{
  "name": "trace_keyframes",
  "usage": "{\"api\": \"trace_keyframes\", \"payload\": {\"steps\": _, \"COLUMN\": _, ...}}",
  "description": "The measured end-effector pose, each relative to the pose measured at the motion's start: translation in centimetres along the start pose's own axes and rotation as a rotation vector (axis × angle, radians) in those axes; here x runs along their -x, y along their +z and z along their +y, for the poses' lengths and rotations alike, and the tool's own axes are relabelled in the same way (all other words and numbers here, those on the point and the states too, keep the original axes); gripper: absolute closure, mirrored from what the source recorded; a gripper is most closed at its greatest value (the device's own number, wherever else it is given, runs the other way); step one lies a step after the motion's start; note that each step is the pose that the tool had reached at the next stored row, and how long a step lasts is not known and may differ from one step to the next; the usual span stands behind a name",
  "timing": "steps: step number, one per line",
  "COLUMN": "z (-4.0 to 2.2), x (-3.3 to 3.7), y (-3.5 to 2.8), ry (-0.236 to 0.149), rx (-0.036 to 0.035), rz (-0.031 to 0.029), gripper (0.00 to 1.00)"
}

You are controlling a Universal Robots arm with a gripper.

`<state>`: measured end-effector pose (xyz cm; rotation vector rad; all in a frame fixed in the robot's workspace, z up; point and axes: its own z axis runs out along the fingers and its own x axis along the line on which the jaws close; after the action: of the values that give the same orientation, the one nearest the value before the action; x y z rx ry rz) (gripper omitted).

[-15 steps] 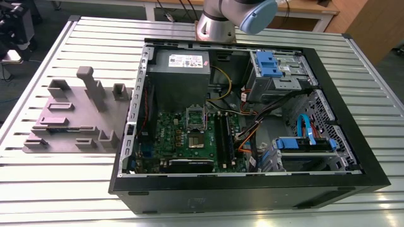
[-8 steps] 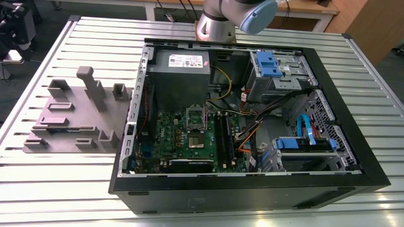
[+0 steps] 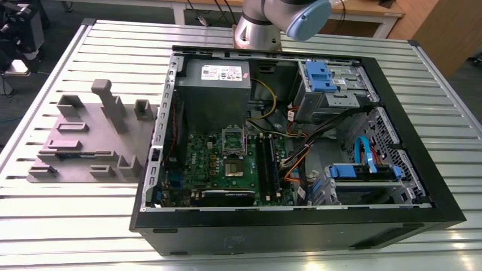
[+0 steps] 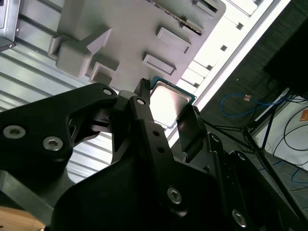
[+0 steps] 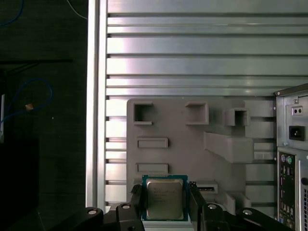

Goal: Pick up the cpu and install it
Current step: 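Pick up the cpu and move it towards the insertion slot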

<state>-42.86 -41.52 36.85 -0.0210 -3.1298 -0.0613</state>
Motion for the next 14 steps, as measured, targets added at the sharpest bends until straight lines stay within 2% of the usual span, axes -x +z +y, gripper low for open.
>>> {"api": "trace_keyframes", "payload": {"steps": 14, "z": 0.00, "x": 0.29, "y": -0.01, "ry": 0.000, "rx": 0.0000, "rz": 0.0001, "gripper": 0.53}}
